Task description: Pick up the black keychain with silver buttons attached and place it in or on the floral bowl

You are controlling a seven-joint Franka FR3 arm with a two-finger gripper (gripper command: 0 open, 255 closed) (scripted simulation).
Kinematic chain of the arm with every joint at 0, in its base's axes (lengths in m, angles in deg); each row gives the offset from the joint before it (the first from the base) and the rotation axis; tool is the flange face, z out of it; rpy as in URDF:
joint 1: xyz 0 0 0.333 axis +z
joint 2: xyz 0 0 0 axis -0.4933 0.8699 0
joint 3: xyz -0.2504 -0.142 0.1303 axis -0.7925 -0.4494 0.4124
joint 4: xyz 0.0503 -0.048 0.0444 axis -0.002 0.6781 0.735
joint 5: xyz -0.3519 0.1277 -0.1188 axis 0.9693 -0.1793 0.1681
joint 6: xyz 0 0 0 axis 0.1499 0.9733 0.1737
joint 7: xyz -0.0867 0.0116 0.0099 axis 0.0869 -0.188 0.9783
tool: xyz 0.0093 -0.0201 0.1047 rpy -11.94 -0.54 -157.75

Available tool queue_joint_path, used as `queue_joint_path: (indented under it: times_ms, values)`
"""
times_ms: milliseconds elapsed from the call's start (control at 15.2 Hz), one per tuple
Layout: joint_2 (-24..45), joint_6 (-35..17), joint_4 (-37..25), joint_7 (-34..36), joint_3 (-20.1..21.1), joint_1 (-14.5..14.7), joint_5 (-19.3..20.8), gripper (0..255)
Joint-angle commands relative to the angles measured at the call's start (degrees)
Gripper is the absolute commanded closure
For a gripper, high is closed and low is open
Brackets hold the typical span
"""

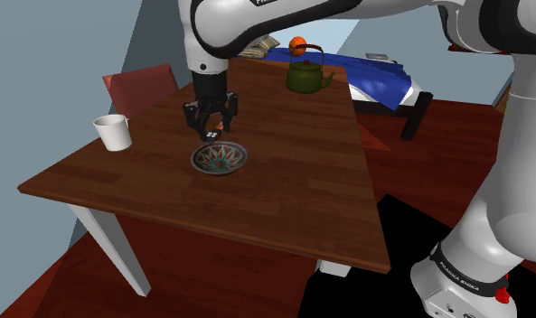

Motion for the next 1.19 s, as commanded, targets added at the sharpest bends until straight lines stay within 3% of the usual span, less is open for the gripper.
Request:
queue_joint_path:
  times_ms: [0, 924, 1122]
  values:
    - [1.6, -0.3, -1.2, 0.7, 0.0, 0.6, 0.6, 255]
    - [4.1, -9.9, 6.0, 1.6, -0.6, 0.6, 1.9, 255]
    - [4.1, -9.9, 6.0, 1.6, -0.6, 0.6, 1.9, 255]
